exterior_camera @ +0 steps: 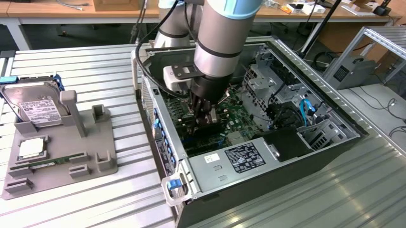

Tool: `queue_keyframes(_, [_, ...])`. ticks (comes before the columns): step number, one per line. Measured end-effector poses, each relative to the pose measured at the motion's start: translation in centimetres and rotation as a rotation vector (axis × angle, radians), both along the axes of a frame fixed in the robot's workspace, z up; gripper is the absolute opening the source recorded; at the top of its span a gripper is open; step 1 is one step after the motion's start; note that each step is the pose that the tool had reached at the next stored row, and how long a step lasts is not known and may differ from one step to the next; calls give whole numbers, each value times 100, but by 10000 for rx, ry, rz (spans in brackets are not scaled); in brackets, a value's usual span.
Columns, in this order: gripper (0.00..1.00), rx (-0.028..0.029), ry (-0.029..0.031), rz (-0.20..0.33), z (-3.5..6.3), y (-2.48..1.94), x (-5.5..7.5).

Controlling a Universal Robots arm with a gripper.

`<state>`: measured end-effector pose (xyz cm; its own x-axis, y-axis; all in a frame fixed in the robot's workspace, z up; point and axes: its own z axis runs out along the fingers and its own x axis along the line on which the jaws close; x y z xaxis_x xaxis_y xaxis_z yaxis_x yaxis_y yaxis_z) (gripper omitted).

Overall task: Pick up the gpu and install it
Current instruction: 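Press down on the gpu until it lock into place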

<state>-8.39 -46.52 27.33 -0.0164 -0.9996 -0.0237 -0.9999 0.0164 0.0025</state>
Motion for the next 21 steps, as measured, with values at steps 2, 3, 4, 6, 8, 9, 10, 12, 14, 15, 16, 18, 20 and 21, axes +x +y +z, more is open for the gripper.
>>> queue_keyframes(2, [11,61,70,-1,-1,0,134])
queue_keyframes(3, [11,81,104,0,-3,1,193])
queue_keyframes(4, [11,94,136,-2,-4,1,240])
queue_keyframes(6, [11,117,220,-1,-3,1,371])
queue_keyframes(8, [11,127,268,-1,-4,1,463])
queue_keyframes(9, [11,130,281,-1,-5,2,503])
queue_keyframes(10, [11,129,287,-2,-4,3,533])
queue_keyframes(12, [11,128,289,-1,-4,4,562])
queue_keyframes(14, [11,131,287,-3,2,5,563])
queue_keyframes(15, [11,130,289,-1,24,5,563])
queue_keyframes(16, [11,129,285,0,52,8,563])
queue_keyframes(18, [11,130,277,-1,134,14,562])
queue_keyframes(20, [11,130,258,-2,138,14,428])
queue_keyframes(21, [11,131,248,-1,138,15,335])
